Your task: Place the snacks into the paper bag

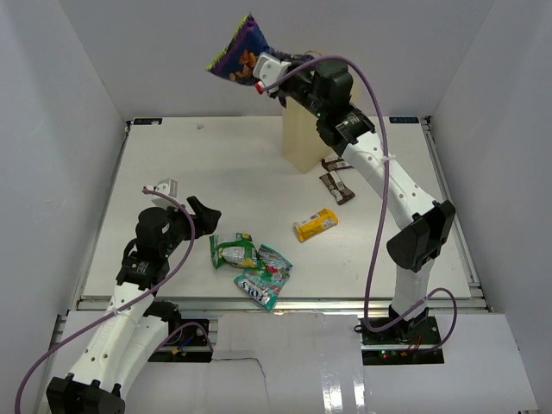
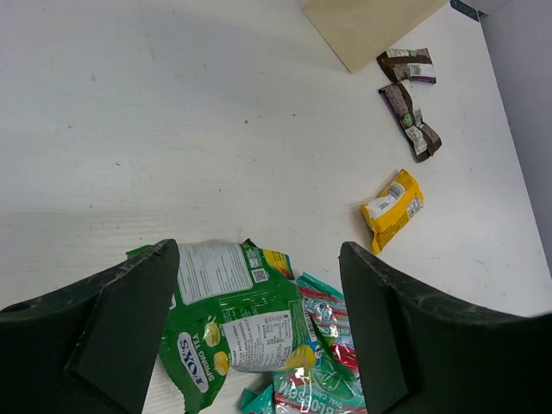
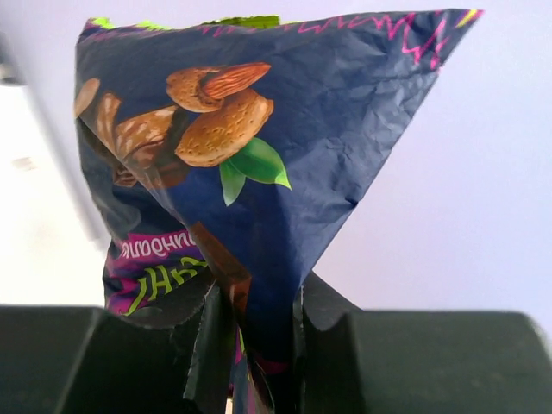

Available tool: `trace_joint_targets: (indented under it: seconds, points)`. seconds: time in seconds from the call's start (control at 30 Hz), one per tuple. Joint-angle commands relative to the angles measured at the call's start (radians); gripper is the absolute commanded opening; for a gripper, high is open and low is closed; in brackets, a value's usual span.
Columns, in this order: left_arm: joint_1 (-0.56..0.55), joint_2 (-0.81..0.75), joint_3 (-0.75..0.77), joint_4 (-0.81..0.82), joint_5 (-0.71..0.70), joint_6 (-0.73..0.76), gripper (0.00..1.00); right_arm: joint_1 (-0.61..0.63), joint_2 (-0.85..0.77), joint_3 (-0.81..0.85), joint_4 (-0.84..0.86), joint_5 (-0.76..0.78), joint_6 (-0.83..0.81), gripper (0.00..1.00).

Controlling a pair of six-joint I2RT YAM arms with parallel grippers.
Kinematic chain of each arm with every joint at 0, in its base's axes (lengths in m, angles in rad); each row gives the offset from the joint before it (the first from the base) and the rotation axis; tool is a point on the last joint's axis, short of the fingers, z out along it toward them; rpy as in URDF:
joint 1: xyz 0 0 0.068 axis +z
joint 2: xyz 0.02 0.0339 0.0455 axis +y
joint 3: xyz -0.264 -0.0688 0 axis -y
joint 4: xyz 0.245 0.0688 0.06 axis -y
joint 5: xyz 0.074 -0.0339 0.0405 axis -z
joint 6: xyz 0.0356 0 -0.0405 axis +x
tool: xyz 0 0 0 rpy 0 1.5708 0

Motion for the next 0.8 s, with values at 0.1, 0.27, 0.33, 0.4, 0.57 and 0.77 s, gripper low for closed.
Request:
trace_joint_targets:
  seconds: [0.1,0.27,0.33,0.4,0.57,0.77]
  points:
    - [-0.001,-0.019,-0.017,0.02,-0.01,-0.012,0.86,-0.135,0.093,0.239,0.33,0.041,-0.06,0.08]
    - [-0.001,-0.01,-0.017,0.031,-0.005,-0.016,0.86,-0.219,0.138,0.238,0.413,0.029,-0.075,0.08]
    - [-0.001,-0.006,-0.018,0.034,-0.001,-0.017,0.86,-0.254,0.152,0.24,0.43,0.023,-0.069,0.08]
    - [-0.001,-0.003,-0.018,0.04,0.002,-0.019,0.86,-0.282,0.165,0.24,0.438,0.021,-0.057,0.08]
    - [-0.001,0.014,-0.014,0.049,0.005,-0.02,0.86,-0.317,0.123,0.16,0.469,0.011,-0.005,0.08]
    - [-0.001,0.028,-0.02,0.069,0.016,-0.023,0.86,-0.357,0.048,0.057,0.481,-0.04,0.13,0.08]
